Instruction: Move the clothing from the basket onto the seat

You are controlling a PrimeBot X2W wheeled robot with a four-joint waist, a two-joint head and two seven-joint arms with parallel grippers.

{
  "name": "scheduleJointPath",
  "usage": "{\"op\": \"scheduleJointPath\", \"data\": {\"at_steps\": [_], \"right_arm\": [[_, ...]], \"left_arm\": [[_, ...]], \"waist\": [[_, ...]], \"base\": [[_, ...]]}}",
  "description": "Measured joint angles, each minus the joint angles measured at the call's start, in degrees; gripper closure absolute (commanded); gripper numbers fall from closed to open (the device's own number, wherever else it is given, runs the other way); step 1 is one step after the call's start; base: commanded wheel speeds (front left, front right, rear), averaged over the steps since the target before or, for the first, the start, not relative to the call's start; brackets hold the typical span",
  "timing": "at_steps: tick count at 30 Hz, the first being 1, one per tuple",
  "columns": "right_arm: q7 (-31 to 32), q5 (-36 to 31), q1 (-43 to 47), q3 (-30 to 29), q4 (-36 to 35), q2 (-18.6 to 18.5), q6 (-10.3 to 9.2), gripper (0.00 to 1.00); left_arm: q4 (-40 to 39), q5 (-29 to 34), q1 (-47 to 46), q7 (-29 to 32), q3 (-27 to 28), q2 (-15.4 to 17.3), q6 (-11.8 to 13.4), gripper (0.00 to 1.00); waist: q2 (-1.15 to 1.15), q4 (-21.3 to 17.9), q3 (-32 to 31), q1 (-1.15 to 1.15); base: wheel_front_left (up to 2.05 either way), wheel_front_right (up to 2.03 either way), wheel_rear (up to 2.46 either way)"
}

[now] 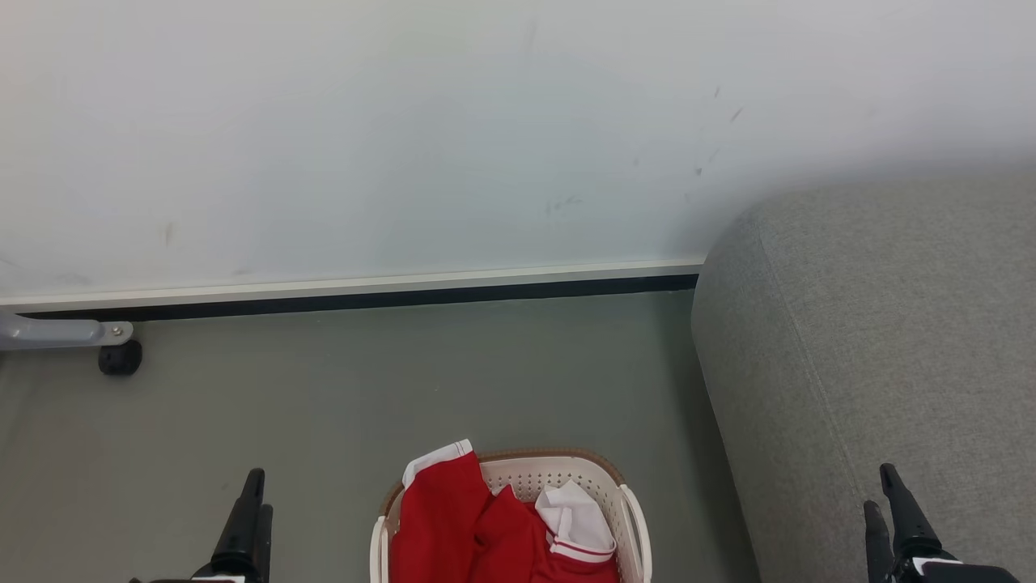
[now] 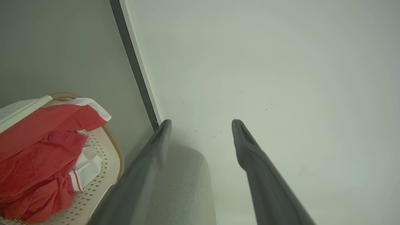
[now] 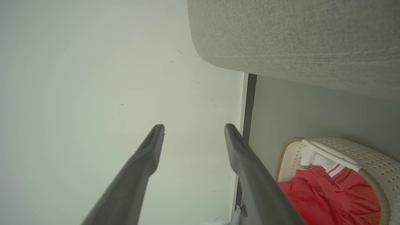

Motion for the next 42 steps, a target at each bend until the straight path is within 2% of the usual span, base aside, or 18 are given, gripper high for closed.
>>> {"op": "scheduleJointPath", "data": {"at_steps": [8,16,28,42], "right_arm": [[-1.6,-2.2,0.0,0.7,-0.5,0.0,-0.1,0.0],[-3.1,-9.0,-0.5,2.4,-1.7,0.0,-1.59,0.0],[-5.2,-20.6,-1.0,7.2,-3.8,-1.6,-3.13,0.0],[-8.1,-34.1,-1.7,12.5,-4.3,-3.5,-5.2,0.0]], "left_arm": [[-1.2,3.0,0.0,-1.5,-0.5,0.0,0.5,0.0],[-3.1,8.1,-0.4,-3.0,-1.6,0.1,1.9,0.0],[-5.2,19.9,-0.6,-5.1,-4.1,0.2,4.0,0.0],[-6.6,35.5,-0.6,-8.0,-7.2,2.3,6.0,0.0]], "waist": [[0.0,0.0,0.0,0.0],[0.0,0.0,0.1,0.0],[0.0,0.0,0.2,0.0],[0.0,0.1,0.5,0.0]], "base": [[0.0,0.0,0.0],[0.0,0.0,0.0],[0.0,0.0,0.0],[0.0,0.0,0.0]]}}
